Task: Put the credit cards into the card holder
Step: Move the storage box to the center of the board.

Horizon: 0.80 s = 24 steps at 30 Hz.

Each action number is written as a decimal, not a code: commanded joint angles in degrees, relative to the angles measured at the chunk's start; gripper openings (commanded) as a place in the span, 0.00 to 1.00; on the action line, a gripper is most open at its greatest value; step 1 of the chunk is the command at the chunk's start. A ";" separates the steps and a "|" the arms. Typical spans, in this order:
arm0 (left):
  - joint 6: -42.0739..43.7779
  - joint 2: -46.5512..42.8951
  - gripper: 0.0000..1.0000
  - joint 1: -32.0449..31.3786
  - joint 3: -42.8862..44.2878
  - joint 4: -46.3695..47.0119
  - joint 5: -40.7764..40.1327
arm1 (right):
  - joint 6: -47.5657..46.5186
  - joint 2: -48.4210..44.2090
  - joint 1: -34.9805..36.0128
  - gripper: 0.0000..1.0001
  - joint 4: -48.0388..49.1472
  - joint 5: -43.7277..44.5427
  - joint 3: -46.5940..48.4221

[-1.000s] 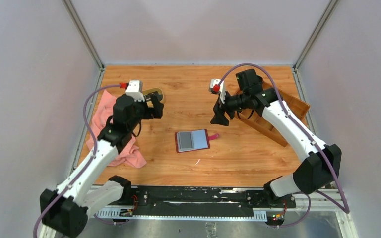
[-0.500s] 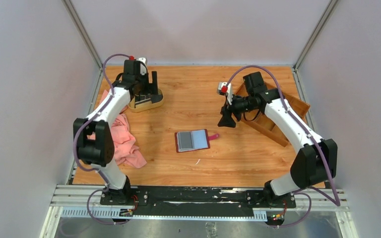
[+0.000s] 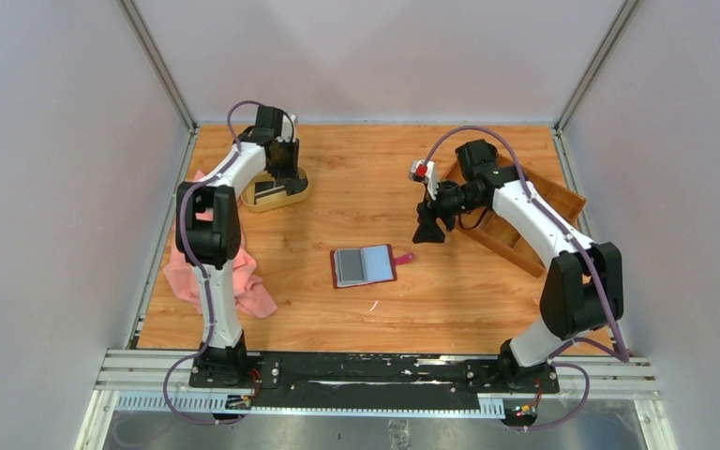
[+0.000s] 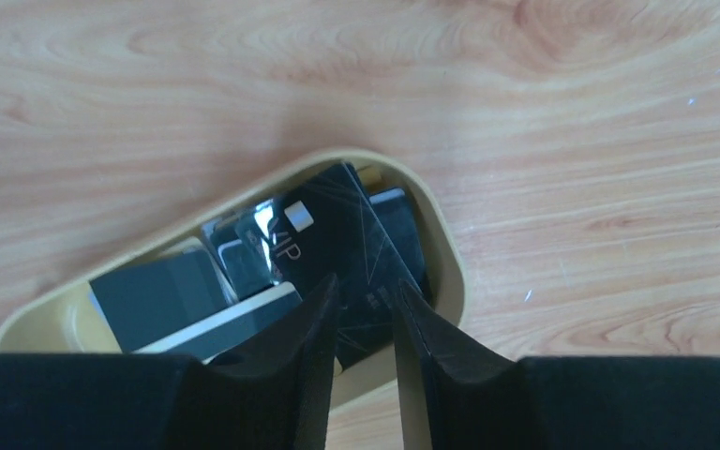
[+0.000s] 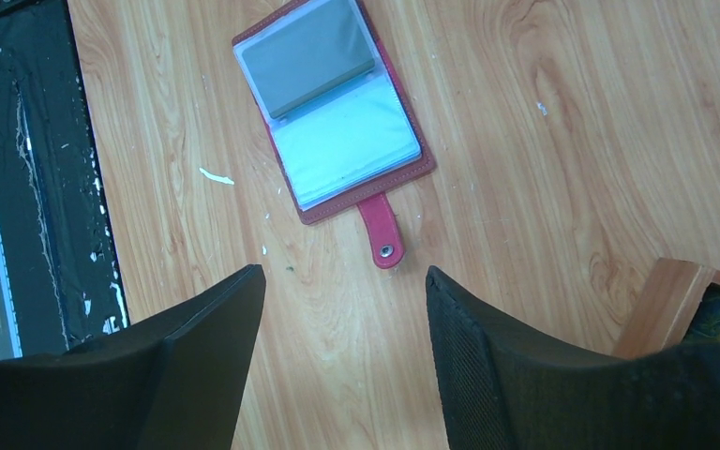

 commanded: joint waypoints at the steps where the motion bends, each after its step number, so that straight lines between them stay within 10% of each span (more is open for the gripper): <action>1: 0.64 0.52 0.28 0.15 -0.95 -3.51 1.59 | -1.61 2.00 -0.85 0.67 -2.62 -1.74 0.24; 24: -10.68 -16.11 0.16 -11.00 -30.60 6.40 14.57 | -4.54 5.17 -0.91 0.62 -6.95 -2.21 2.05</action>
